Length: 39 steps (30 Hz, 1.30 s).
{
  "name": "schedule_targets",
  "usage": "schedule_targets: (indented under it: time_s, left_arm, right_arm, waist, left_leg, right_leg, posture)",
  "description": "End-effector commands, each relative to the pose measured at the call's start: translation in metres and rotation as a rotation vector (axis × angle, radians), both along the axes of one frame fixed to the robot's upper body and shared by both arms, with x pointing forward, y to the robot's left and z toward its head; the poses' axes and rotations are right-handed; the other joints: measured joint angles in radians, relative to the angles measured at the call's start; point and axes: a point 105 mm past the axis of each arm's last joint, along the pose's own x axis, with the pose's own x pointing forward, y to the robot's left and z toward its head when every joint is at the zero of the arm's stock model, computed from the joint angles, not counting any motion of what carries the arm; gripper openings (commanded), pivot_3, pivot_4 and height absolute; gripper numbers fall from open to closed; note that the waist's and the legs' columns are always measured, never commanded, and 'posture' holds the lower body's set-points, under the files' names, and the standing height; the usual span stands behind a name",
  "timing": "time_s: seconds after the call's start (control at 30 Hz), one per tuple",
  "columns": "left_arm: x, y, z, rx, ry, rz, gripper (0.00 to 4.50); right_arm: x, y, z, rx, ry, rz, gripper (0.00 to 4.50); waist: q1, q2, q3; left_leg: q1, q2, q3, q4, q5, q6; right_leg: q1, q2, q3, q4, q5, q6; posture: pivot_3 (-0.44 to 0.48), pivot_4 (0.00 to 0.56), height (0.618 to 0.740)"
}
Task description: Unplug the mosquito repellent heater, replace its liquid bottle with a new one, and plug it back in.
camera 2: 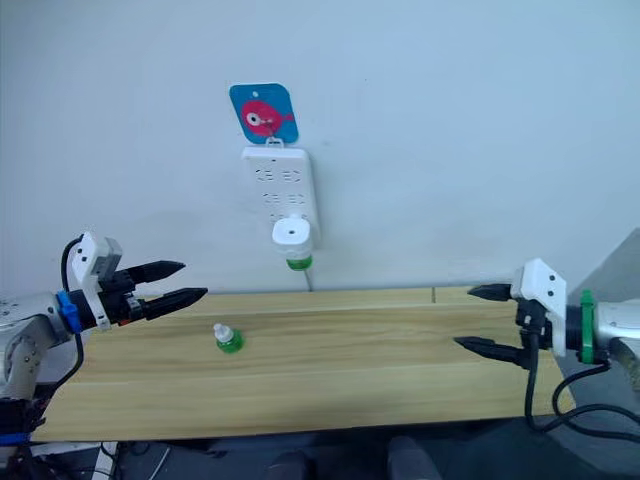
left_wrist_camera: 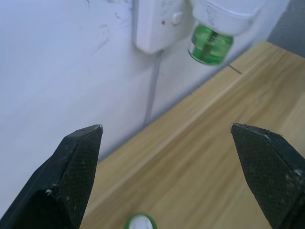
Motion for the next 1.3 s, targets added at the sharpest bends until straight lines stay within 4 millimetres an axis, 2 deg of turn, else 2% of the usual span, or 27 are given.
schedule_targets:
  time_s: [0.03,0.13,0.2,0.33,0.43,0.5,0.8,1.0,1.3]
  left_arm:
    - [0.006,-0.004,0.018,-0.019,-0.086,-0.03,4.5]
    - [0.013,-0.004,0.025,-0.038,-0.098,-0.031,4.5]
    - [0.025,-0.008,0.025,-0.06,-0.103,-0.018,4.5]
    - [0.032,-0.021,0.025,-0.052,-0.094,-0.067,4.5]
    - [0.04,-0.026,0.032,-0.063,-0.086,-0.098,4.5]
    - [0.045,-0.026,0.037,-0.06,-0.096,-0.103,4.5]
    - [0.054,-0.036,0.043,-0.03,-0.101,-0.179,4.5]
    - [0.064,-0.036,0.046,-0.012,-0.119,-0.172,4.5]
    - [0.066,-0.045,0.045,0.009,-0.105,-0.224,4.5]
  right_arm:
    - [0.002,0.024,0.019,0.061,-0.063,-0.046,4.48]
    - [0.005,0.044,0.028,0.115,-0.092,-0.069,4.48]
    - [0.011,0.056,0.034,0.13,-0.151,-0.092,4.48]
    - [0.005,0.073,0.037,0.168,-0.177,-0.093,4.48]
    - [0.001,0.081,0.034,0.182,-0.174,-0.088,4.48]
    - [0.0,0.086,0.033,0.186,-0.18,-0.085,4.48]
    - [-0.001,0.085,0.029,0.19,-0.198,-0.115,4.48]
    - [-0.004,0.085,0.027,0.186,-0.198,-0.118,4.48]
    - [-0.004,0.084,0.029,0.189,-0.201,-0.121,4.48]
  waist:
    - [-0.009,-0.003,0.006]
    - [-0.031,-0.006,0.009]
    - [-0.04,-0.008,0.023]
    - [-0.049,-0.006,0.027]
    - [-0.053,-0.007,0.027]
    - [-0.057,-0.006,0.028]
    - [-0.088,-0.006,0.028]
    - [-0.107,-0.006,0.028]
    - [-0.108,-0.006,0.028]
  left_leg:
    - [0.0,0.0,0.0,0.0,0.0,0.0]
    - [0.0,0.0,0.001,0.0,0.0,0.0]
    - [0.0,0.0,0.001,0.0,0.0,0.0]
    - [-0.004,0.0,0.0,0.0,0.0,0.0]
    - [-0.02,0.0,-0.004,0.001,0.0,0.0]
    - [-0.02,0.0,-0.005,0.0,0.0,0.0]
    - [-0.02,-0.001,-0.006,0.0,-0.001,0.0]
    - [-0.019,-0.001,-0.006,0.001,0.0,0.0]
    - [-0.019,-0.001,-0.006,0.001,0.0,0.0]
  right_leg:
    - [0.0,0.0,0.0,0.0,0.0,0.0]
    - [0.0,0.0,0.001,0.0,0.0,0.001]
    - [0.0,0.0,0.001,0.0,0.001,0.001]
    - [-0.003,0.001,0.001,-0.001,0.001,0.003]
    - [-0.017,0.001,-0.002,0.0,0.003,0.001]
    - [-0.017,0.001,-0.003,0.0,0.004,-0.002]
    - [-0.016,0.001,-0.003,-0.001,0.001,0.002]
    - [-0.016,0.001,-0.003,-0.001,0.001,0.003]
    - [-0.015,0.001,-0.003,-0.001,0.001,0.003]
  posture:
    - [-0.138,0.138,0.74]
    - [-0.145,0.141,0.74]
    - [-0.164,0.17,0.74]
    - [-0.195,0.158,0.74]
    - [-0.201,0.161,0.74]
    - [-0.208,0.153,0.74]
    - [-0.24,0.145,0.74]
    - [-0.257,0.141,0.74]
    - [-0.268,0.139,0.74]
